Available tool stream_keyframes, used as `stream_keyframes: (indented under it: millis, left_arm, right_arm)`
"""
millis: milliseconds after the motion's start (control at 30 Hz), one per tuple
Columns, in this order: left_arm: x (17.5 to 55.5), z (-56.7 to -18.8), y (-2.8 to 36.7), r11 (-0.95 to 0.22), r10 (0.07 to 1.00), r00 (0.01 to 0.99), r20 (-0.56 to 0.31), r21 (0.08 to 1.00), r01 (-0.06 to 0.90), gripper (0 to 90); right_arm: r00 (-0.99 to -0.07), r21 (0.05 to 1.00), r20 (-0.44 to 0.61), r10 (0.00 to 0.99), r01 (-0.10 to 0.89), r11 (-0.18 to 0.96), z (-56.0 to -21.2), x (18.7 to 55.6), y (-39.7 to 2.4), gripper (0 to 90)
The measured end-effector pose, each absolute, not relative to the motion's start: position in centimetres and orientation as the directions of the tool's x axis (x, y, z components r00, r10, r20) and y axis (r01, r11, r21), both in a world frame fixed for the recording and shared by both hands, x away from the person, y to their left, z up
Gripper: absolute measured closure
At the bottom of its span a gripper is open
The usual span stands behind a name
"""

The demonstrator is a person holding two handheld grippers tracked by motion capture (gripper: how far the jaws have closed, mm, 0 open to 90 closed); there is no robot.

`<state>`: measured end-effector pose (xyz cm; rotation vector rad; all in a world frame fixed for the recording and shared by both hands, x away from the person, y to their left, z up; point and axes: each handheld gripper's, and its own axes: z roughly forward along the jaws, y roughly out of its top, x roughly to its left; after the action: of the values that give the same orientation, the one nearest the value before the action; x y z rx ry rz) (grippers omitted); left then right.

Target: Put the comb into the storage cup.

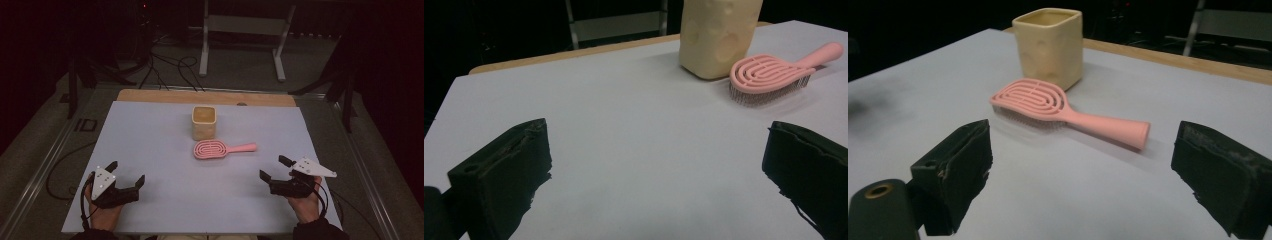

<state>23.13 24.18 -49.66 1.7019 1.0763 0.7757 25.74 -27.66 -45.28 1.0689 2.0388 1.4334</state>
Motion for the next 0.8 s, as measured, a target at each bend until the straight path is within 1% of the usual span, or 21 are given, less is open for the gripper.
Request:
stream_keyframes:
  millis: [167,467,800]
  left_arm:
    - [23.1,-49.7,24.1,-0.17,0.911,0.411,0.027,0.934,0.315,0.2]
    - [23.2,-49.8,24.1,-0.175,0.91,0.414,0.029,0.932,0.318,0.2]
    - [23.2,-49.8,24.0,-0.178,0.908,0.418,0.031,0.931,0.318,0.2]
  right_arm:
    - [-0.622,0.932,0.055,0.781,0.313,0.183,-44.7,26.0,-27.1,9.3]
    - [-0.642,0.934,0.055,0.764,0.303,0.187,-43.4,26.9,-26.2,9.3]
    - [-0.654,0.906,-0.017,0.756,0.31,0.288,-41.1,28.4,-24.4,9.2]
